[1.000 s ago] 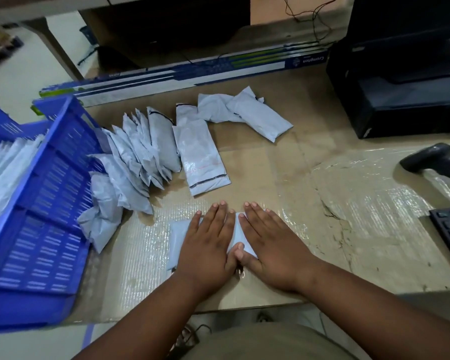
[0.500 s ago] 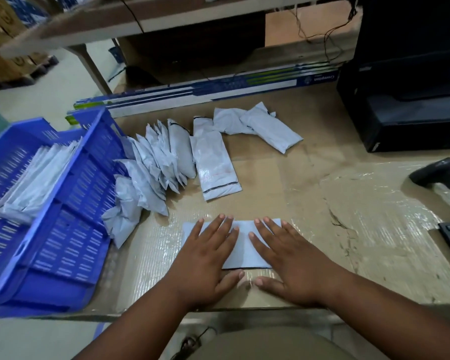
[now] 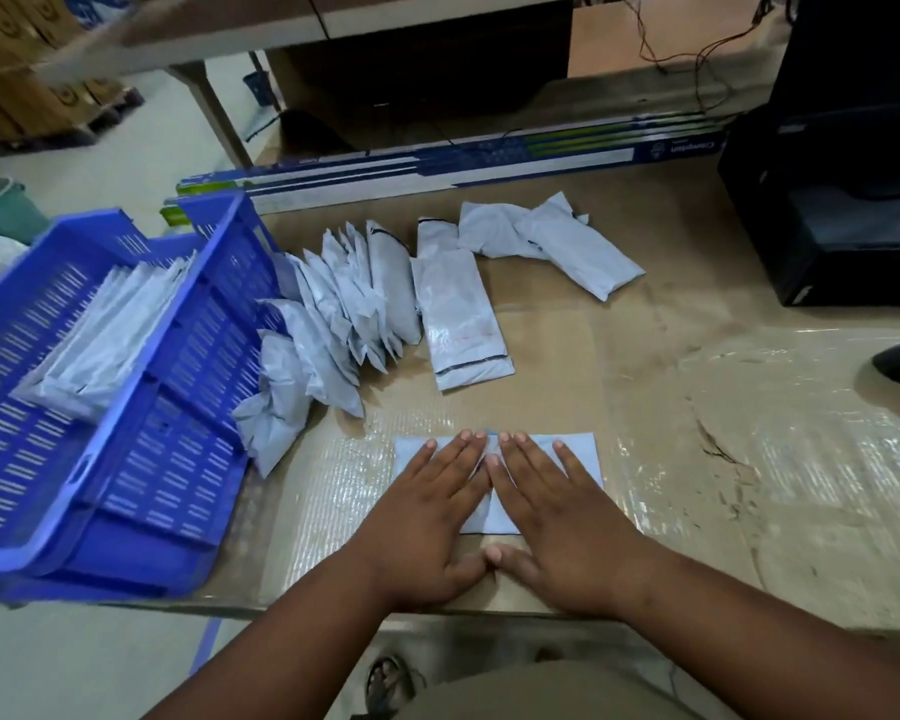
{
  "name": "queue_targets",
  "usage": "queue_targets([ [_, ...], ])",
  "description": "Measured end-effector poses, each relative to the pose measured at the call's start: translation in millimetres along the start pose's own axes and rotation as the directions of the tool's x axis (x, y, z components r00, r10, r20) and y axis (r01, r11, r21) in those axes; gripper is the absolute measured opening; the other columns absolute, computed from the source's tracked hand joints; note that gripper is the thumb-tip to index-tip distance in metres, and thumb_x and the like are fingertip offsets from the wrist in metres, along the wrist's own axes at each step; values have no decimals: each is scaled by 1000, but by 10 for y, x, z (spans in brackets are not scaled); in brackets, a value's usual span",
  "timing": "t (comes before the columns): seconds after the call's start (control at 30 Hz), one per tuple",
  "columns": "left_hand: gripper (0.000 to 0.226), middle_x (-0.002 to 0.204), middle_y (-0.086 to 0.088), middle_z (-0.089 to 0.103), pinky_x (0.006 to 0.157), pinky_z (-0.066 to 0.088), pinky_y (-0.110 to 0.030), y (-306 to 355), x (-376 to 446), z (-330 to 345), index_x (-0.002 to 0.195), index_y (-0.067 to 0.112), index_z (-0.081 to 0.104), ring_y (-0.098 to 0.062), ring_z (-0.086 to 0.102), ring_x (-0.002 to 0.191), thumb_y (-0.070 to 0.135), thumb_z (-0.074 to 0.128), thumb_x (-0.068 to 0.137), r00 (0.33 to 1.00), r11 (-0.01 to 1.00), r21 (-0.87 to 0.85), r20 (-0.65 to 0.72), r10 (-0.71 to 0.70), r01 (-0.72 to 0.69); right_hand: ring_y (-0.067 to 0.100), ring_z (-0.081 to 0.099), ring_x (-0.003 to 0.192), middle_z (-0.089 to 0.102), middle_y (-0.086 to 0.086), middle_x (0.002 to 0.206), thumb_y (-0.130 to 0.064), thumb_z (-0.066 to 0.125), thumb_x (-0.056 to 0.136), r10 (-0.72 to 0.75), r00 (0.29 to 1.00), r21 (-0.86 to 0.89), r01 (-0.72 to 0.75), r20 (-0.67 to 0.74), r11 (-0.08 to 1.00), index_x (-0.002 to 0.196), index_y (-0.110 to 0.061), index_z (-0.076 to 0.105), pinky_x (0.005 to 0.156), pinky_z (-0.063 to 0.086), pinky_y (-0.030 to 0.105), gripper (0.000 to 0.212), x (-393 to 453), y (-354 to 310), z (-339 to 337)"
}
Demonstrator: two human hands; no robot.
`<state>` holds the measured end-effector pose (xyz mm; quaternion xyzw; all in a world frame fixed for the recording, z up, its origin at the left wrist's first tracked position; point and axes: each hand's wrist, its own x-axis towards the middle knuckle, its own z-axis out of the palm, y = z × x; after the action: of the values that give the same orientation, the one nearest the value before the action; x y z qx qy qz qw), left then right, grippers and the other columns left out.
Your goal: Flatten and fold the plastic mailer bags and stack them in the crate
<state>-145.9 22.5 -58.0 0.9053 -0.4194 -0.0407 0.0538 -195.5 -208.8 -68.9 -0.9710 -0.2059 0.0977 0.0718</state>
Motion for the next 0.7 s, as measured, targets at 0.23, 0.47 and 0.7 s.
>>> queue_targets([
  [0.23,101,178,0,-12,132,11,-50,-83,-370,79,170,21,-1,-17,-12,164,78,42,98,980,980,-26,-26,-199,198,24,-15,162,-15,7,176,-84,-14,85,-15,996,-41,19,89,999,169,-23,-2,130,-4,53,105,90,69,-107],
  [0.47,96,176,9,-19,133,3,-45,-234,-340,1,170,26,-5,-6,-17,161,72,45,101,979,955,-216,12,-205,202,28,23,160,21,10,174,-65,25,104,-50,995,-14,49,-82,999,166,-19,26,129,17,54,78,332,-184,-227],
  [0.7,86,177,10,-13,132,5,-51,-380,-613,118,170,25,-6,-6,-17,161,70,29,105,951,951,-25,17,-308,308,26,11,163,10,5,177,-60,31,105,-106,987,-76,97,-121,992,167,-22,24,123,7,52,73,376,-254,153],
])
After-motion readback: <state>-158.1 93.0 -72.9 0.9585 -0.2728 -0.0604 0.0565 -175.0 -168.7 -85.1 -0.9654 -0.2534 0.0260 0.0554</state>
